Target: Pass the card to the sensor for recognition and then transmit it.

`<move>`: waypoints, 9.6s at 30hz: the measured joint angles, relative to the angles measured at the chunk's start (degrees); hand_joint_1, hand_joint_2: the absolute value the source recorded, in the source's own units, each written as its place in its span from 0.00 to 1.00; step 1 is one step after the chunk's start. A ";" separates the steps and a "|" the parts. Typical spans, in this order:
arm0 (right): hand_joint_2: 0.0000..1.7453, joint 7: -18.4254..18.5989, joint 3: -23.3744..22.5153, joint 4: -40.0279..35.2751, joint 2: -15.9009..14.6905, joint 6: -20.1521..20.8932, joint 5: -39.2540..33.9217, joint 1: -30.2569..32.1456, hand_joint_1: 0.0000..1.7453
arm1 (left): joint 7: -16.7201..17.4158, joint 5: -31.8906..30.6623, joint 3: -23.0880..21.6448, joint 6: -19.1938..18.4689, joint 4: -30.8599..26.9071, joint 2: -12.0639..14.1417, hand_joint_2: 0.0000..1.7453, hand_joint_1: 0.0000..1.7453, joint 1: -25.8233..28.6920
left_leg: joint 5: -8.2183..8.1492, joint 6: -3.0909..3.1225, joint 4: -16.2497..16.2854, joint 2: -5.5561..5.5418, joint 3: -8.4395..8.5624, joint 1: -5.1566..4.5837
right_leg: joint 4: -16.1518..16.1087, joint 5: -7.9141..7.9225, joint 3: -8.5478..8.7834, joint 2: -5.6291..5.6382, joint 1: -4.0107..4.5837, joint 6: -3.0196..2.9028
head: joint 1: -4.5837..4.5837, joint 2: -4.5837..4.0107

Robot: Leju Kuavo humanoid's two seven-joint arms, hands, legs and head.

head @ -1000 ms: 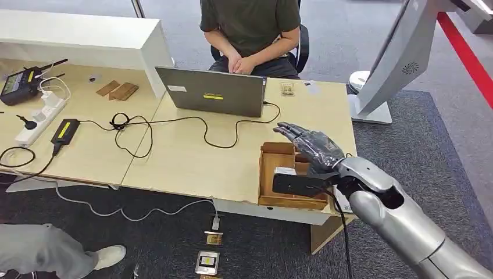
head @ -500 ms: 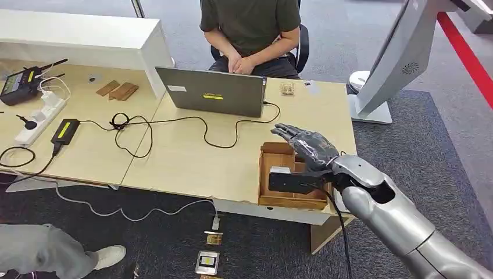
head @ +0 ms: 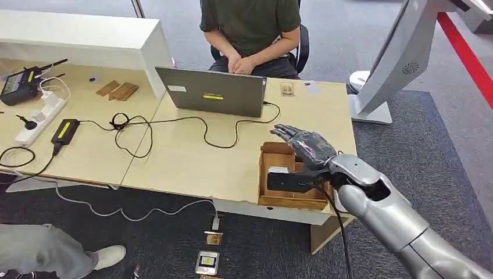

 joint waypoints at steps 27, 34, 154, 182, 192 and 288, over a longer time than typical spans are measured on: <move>1.00 -2.86 -0.31 9.57 3.19 -2.18 2.12 -2.42 0.00 | 1.09 -0.55 0.00 0.42 0.00 0.00 0.00 0.00 0.00 | 0.00 0.00 0.01 0.00 0.00 0.00 | 0.00 0.00 0.00 0.00 0.00 0.00 | 0.02 0.00; 1.00 -2.86 -0.35 10.73 3.26 -2.29 2.73 -3.34 0.00 | 1.20 -0.59 -0.02 0.44 0.00 0.00 0.00 0.00 0.00 | 0.00 0.00 0.01 0.00 0.01 0.00 | 0.00 0.00 0.00 0.00 0.00 0.00 | 0.00 0.00; 1.00 -0.46 -0.02 12.85 1.18 2.86 5.22 -4.36 1.00 | 6.60 -2.88 -1.97 1.81 -0.33 0.96 0.00 0.00 -0.25 | 0.00 0.00 0.01 0.02 0.04 0.00 | 0.00 0.00 -0.01 0.01 0.00 0.00 | 0.00 0.00; 1.00 -2.91 -6.89 -1.10 -3.35 -5.44 6.14 -2.32 1.00 | -1.90 -0.57 -1.84 -1.44 -0.44 0.68 0.00 0.00 0.00 | 0.00 0.00 0.01 0.02 0.04 0.00 | 0.00 0.00 -0.01 0.01 -0.01 0.00 | 0.00 0.00; 1.00 -2.84 -8.74 -4.72 -5.25 -5.57 6.40 -1.40 1.00 | -3.21 -0.35 -1.73 -2.38 -0.37 0.57 0.00 0.00 0.07 | 0.00 0.00 0.01 0.01 0.04 0.00 | -0.01 0.00 -0.01 0.01 0.00 0.00 | 0.00 0.00; 0.00 17.53 -6.12 49.22 -17.52 -10.91 31.82 -23.41 0.00 | 2.34 -2.88 -1.79 -0.90 0.26 0.57 0.00 0.00 0.80 | -0.05 0.04 0.10 -0.09 0.07 -0.03 | -0.10 -0.01 0.03 -0.06 -0.05 0.03 | 0.00 0.00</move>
